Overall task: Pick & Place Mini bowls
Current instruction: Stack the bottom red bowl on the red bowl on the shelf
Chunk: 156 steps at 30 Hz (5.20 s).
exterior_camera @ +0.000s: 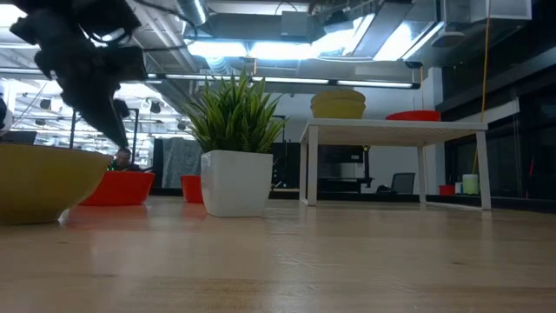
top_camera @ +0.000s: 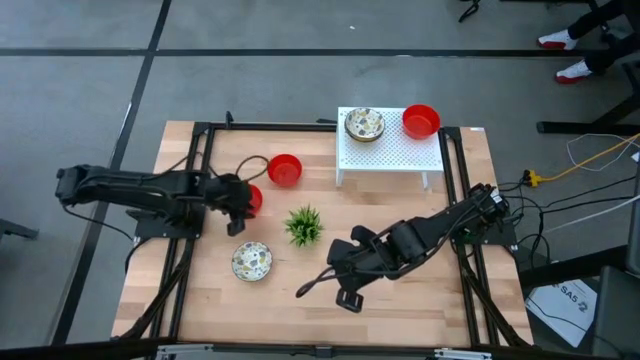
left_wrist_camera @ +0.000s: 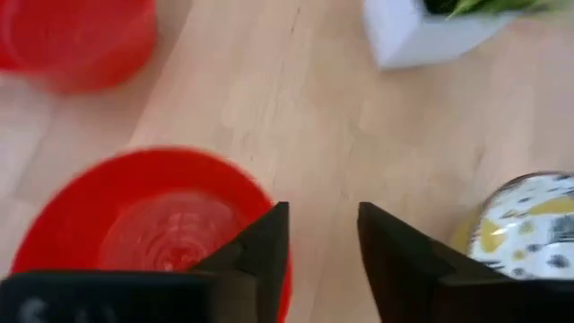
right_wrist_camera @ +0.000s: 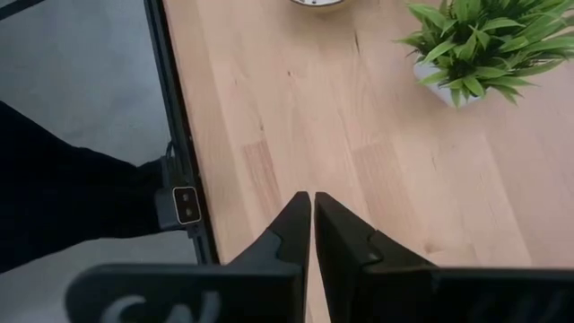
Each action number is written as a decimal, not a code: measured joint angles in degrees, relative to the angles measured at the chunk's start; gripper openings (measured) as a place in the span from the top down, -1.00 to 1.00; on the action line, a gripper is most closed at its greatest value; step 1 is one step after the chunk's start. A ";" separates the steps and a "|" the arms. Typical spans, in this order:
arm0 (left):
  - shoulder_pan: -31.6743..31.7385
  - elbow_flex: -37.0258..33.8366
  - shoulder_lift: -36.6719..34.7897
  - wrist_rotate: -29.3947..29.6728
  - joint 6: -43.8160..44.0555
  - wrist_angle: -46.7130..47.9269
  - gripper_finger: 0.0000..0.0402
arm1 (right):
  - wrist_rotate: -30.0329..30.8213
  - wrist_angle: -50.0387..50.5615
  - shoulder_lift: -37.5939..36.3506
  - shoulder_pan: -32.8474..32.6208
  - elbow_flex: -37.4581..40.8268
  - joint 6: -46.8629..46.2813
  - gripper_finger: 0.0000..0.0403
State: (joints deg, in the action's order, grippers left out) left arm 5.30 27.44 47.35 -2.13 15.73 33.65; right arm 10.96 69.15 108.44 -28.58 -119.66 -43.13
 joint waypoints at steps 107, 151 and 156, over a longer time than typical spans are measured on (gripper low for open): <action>-15.56 34.38 10.03 -62.48 11.81 -27.33 0.98 | -26.14 -55.91 2.41 16.68 0.00 36.97 -0.13; -8.51 34.25 13.03 -61.20 16.44 -24.75 0.02 | -42.88 -46.54 2.84 16.09 -0.11 19.18 0.98; -7.42 34.25 13.03 -58.88 12.64 -18.49 0.00 | -43.86 -40.49 2.84 15.89 -0.11 14.34 0.98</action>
State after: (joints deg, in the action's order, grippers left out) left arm -2.12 61.69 60.38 -61.00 28.37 15.16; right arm -32.90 28.66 111.28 -12.69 -119.77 -28.79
